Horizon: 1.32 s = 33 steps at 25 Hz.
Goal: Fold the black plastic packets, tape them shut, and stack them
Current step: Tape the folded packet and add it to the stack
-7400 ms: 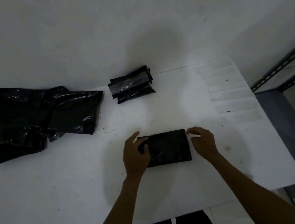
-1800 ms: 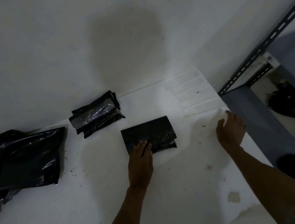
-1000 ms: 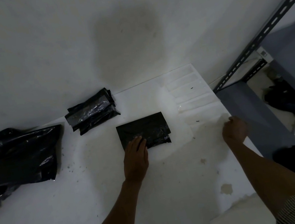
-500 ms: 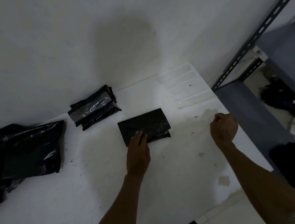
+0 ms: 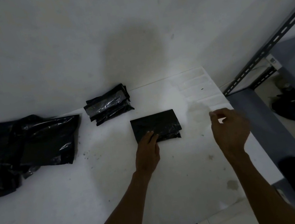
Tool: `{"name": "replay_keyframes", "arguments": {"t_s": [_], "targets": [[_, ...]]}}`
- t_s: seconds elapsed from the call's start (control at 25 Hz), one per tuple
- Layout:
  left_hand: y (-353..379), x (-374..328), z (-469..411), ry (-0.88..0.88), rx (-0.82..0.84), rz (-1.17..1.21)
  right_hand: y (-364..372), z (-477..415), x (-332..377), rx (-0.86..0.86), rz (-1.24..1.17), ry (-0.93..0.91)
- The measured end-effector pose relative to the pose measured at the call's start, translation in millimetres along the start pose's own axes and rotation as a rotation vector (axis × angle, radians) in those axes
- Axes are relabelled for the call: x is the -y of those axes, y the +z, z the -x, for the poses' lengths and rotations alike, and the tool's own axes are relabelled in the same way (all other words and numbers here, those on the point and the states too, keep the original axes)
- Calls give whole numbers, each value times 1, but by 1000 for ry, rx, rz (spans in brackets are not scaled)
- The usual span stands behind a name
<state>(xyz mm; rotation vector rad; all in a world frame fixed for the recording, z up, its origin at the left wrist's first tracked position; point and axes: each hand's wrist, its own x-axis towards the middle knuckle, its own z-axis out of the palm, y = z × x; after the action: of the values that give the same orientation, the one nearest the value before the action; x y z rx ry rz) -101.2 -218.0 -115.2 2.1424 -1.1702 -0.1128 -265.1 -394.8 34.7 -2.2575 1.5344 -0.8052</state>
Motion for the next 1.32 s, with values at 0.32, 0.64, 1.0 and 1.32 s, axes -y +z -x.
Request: {"name": "replay_keyframes", "arguments": {"t_s": [0.32, 0.64, 1.0, 1.32], "targets": [[-19, -54, -13, -471, -85, 683, -21, -3, 62, 279, -494, 55], [-31, -75, -17, -1046, 104, 1622, -32, -3, 82, 461, -685, 179], [-64, -45, -11, -1047, -86, 1497, -16, 10, 69, 421, -661, 219], [-68, -19, -7, -846, -311, 945, 53, 35, 26, 279, -370, 214]]}}
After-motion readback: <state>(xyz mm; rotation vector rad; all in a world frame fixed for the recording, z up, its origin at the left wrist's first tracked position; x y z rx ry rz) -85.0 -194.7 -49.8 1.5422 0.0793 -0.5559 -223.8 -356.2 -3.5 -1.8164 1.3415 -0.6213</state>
